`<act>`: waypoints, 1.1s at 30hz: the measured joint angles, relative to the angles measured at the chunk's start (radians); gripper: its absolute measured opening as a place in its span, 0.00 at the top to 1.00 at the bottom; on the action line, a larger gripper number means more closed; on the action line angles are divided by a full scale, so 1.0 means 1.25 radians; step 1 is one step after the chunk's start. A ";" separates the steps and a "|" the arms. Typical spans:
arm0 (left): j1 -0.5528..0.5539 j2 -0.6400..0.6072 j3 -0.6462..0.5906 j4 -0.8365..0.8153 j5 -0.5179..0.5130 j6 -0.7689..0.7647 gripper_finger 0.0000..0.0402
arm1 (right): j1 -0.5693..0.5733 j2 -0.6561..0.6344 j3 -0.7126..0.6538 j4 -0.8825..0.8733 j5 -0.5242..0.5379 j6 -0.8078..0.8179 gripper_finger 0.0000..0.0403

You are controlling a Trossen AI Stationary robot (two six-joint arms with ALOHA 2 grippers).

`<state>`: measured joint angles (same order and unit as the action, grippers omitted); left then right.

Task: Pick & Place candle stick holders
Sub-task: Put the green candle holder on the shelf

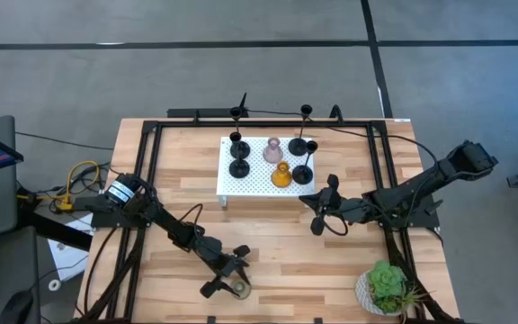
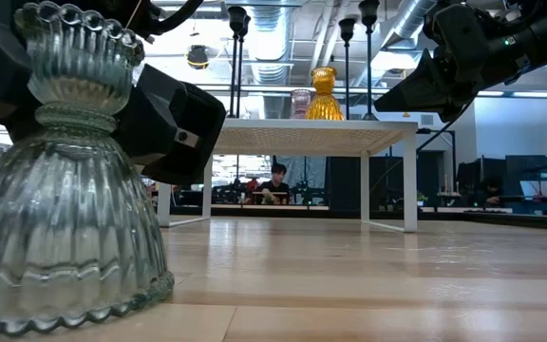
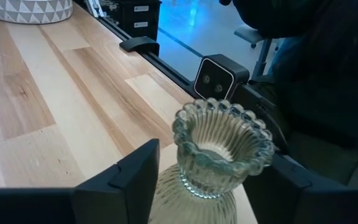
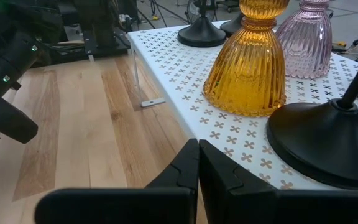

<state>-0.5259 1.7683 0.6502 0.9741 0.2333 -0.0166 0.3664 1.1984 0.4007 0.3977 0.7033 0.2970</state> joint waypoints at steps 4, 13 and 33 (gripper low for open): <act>0.000 0.000 0.000 0.000 0.000 0.000 0.53 | 0.000 0.000 0.000 0.000 0.000 0.000 1.00; 0.007 -0.003 0.000 0.002 0.000 -0.023 0.62 | 0.000 0.000 0.000 0.000 0.000 0.000 1.00; 0.059 -0.402 -0.002 -0.390 -0.247 0.031 0.64 | 0.000 0.000 0.000 -0.019 0.000 -0.007 1.00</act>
<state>-0.4521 1.2656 0.6483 0.4871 -0.0757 0.0226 0.3664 1.1980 0.4004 0.3740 0.7033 0.2886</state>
